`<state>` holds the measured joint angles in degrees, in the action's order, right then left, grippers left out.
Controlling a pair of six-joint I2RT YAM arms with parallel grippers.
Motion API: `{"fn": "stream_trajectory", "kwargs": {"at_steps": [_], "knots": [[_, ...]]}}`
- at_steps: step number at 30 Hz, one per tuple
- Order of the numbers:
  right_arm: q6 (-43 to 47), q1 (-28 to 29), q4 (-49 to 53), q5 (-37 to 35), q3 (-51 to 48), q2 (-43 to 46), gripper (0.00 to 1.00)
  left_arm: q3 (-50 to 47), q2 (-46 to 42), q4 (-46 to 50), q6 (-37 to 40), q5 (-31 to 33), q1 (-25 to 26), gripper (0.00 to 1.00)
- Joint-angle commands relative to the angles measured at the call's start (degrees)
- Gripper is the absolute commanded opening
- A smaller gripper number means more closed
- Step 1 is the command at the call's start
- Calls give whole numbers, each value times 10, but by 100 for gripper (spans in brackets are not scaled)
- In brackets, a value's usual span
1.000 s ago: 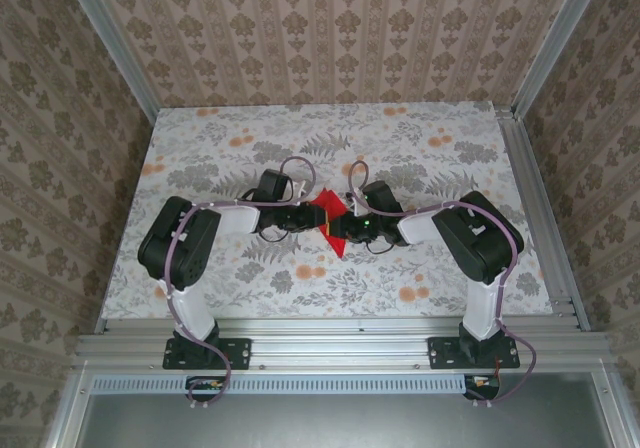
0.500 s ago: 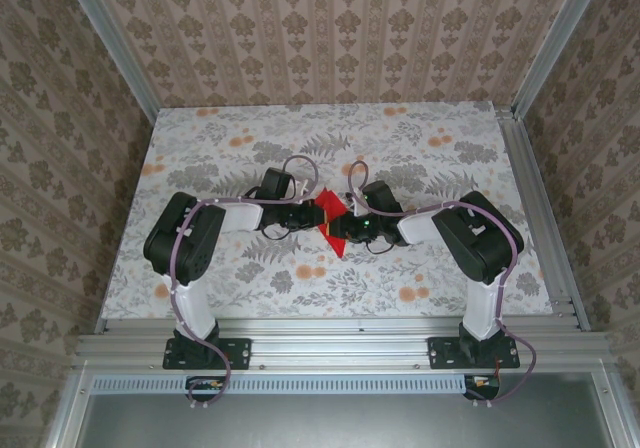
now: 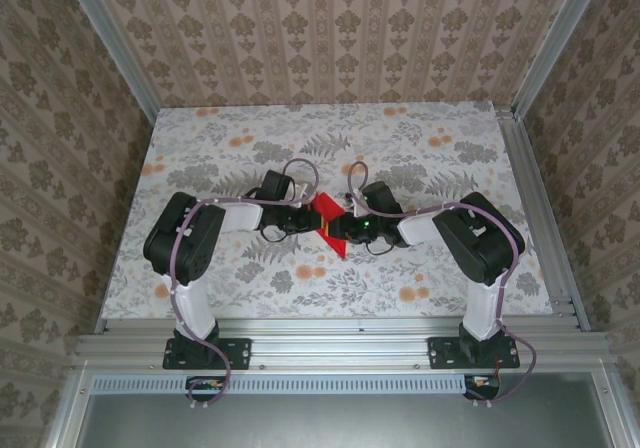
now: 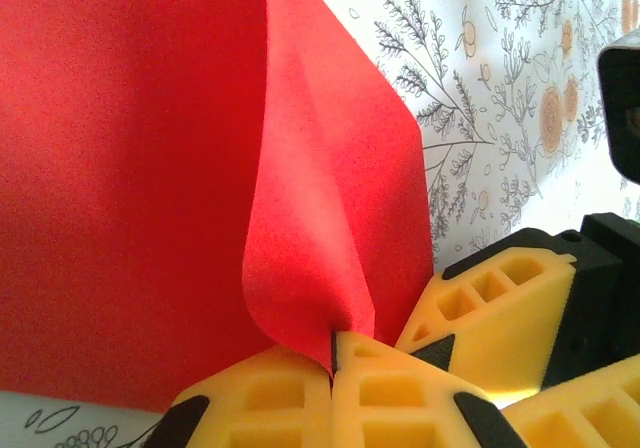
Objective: Fold a paper plane with a square sheet of paper (pick it up from the middle)
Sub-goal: Fourth fold the wing at the center of the table.
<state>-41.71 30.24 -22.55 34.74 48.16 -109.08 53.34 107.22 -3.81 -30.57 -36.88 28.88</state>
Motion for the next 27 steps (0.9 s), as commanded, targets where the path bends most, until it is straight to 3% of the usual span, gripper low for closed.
{"fn": "stream_trajectory", "kwargs": {"at_steps": [1,27], "knots": [[9,4,50,-21,-21,-4,34,0,4,26,26,17,1,4],[17,7,74,18,-25,65,33,6,42,51,58,35,-1,2]]}}
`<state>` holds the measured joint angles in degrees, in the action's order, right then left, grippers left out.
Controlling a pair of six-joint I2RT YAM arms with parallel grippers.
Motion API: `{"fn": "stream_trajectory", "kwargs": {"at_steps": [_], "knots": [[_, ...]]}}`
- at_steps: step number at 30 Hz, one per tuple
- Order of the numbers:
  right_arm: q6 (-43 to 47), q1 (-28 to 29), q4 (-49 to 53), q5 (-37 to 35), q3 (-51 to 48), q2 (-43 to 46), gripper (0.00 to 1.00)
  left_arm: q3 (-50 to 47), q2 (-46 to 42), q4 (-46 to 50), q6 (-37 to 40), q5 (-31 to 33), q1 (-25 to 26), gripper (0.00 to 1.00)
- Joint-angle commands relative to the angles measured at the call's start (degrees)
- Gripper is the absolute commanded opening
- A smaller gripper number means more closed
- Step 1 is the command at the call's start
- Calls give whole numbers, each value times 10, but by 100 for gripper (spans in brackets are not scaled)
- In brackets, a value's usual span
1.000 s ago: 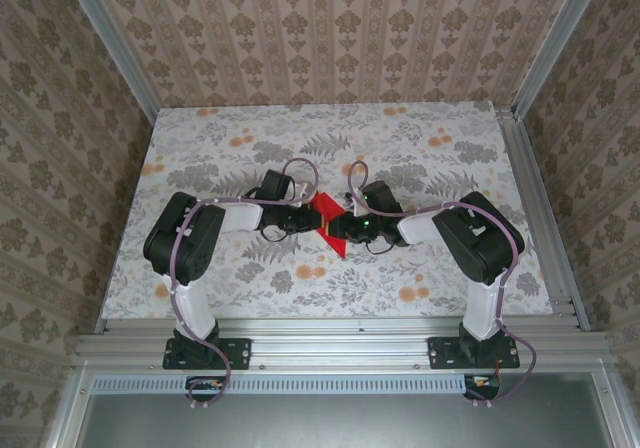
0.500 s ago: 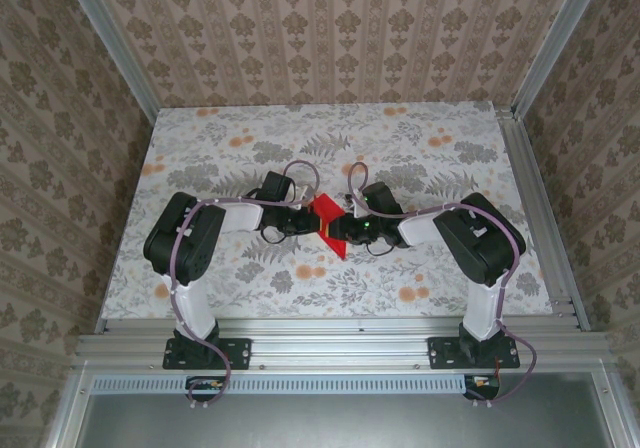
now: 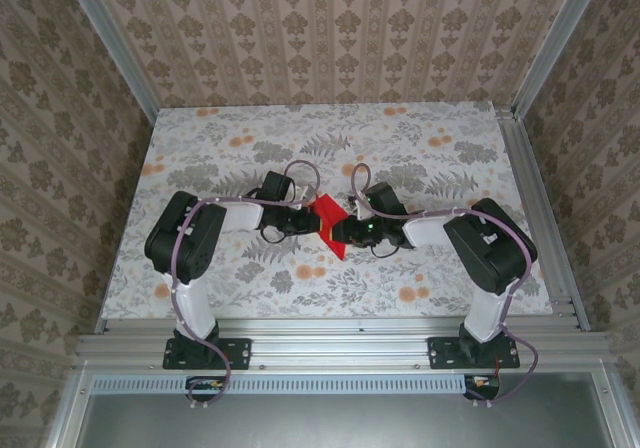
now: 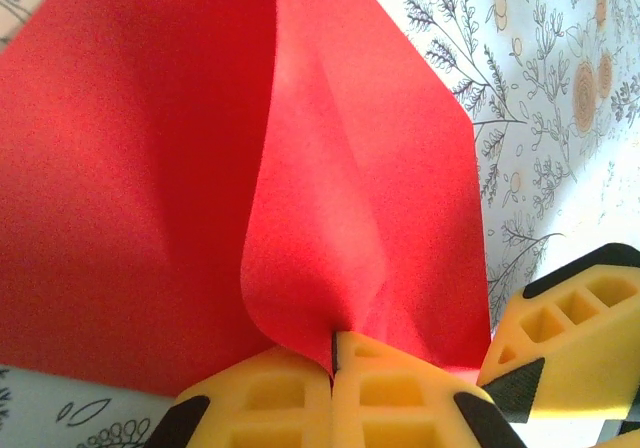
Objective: Fold a paper plane with a square sheet of paper (pick it up from the middle)
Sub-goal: Fourth fold the wing at the center of the table.
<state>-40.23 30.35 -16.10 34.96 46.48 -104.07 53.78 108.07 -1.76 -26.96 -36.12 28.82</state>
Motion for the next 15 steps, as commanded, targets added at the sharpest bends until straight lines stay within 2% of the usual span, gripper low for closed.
{"fn": "stream_trajectory", "kwargs": {"at_steps": [1,15], "knots": [[0,7,11,18,-7,13,33,1,35,31,22,27,-1,2],[8,19,25,46,3,-10,32,6,45,41,31,29,-1,1]]}}
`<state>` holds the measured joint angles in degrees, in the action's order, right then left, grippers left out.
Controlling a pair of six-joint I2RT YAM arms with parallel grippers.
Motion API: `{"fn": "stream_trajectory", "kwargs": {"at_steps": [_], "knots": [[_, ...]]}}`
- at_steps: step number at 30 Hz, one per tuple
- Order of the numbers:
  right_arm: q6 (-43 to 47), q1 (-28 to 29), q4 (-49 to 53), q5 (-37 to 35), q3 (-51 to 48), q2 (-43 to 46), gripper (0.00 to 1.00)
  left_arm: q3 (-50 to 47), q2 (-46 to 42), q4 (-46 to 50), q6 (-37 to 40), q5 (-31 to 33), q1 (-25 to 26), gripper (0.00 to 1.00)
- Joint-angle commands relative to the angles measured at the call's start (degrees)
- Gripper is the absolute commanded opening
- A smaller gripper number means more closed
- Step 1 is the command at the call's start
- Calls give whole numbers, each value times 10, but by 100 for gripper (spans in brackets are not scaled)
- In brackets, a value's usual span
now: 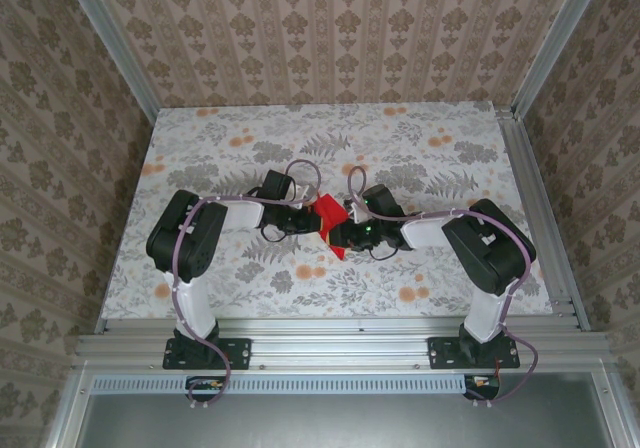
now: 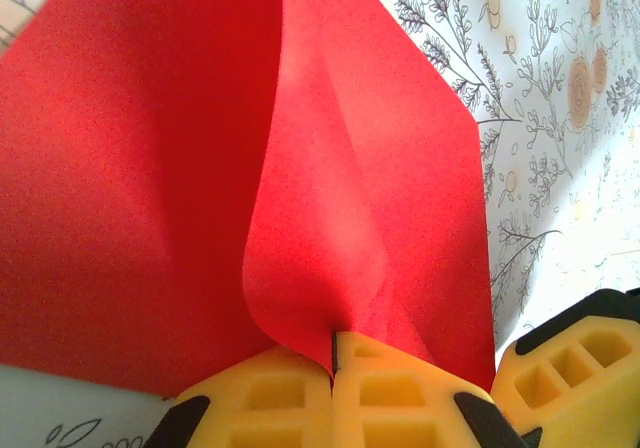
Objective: Fold a paper plane with a square sheet of paper (pick it up from the middle)
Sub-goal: Fourth fold the wing at the center of the table.
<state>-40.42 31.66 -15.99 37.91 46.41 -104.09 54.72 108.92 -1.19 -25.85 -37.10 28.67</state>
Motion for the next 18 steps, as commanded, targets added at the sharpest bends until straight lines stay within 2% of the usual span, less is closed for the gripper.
{"fn": "stream_trajectory", "kwargs": {"at_steps": [1,18], "knots": [[15,7,33,17,6,-12,32,-3,36,35,20,39,1,2],[46,20,84,15,6,-22,32,-8,37,34,22,39,0,2]]}}
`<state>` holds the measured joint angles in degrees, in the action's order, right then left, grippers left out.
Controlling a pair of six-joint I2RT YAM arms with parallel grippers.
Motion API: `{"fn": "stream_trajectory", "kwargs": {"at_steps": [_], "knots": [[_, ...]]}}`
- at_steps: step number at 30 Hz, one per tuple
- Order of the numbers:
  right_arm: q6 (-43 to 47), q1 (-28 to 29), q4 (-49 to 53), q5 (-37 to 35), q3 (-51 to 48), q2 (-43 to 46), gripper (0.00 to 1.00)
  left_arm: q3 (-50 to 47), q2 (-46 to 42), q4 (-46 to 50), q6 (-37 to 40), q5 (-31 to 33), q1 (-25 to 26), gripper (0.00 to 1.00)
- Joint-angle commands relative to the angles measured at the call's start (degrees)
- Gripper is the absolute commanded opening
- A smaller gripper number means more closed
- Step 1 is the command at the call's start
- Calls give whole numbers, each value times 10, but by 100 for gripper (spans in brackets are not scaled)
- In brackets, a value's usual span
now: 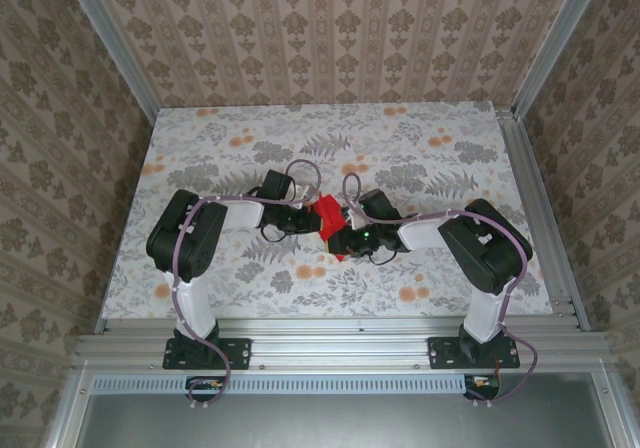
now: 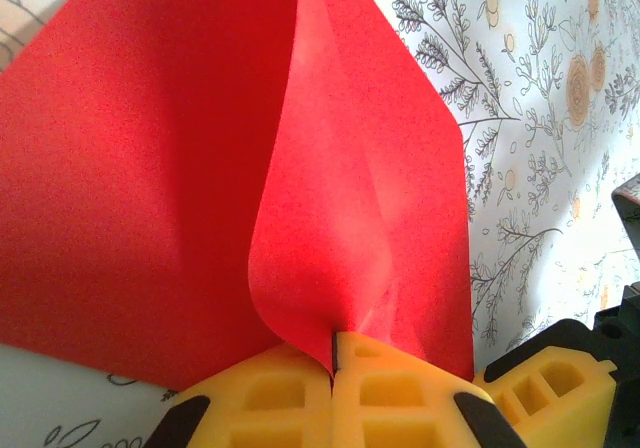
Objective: Fold a paper plane with a square sheet of paper (pick it up from the middle)
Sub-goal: Fourth fold the wing at the center of the table.
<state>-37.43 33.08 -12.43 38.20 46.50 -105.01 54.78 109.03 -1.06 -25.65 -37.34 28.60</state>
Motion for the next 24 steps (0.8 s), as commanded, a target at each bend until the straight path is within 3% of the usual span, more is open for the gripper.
{"fn": "stream_trajectory", "kwargs": {"at_steps": [1,24], "knots": [[20,6,53,11,5,-13,32,-8,35,34,19,41,2,2],[94,13,176,-55,10,-37,32,42,-19,65,9,18,1,6]]}}
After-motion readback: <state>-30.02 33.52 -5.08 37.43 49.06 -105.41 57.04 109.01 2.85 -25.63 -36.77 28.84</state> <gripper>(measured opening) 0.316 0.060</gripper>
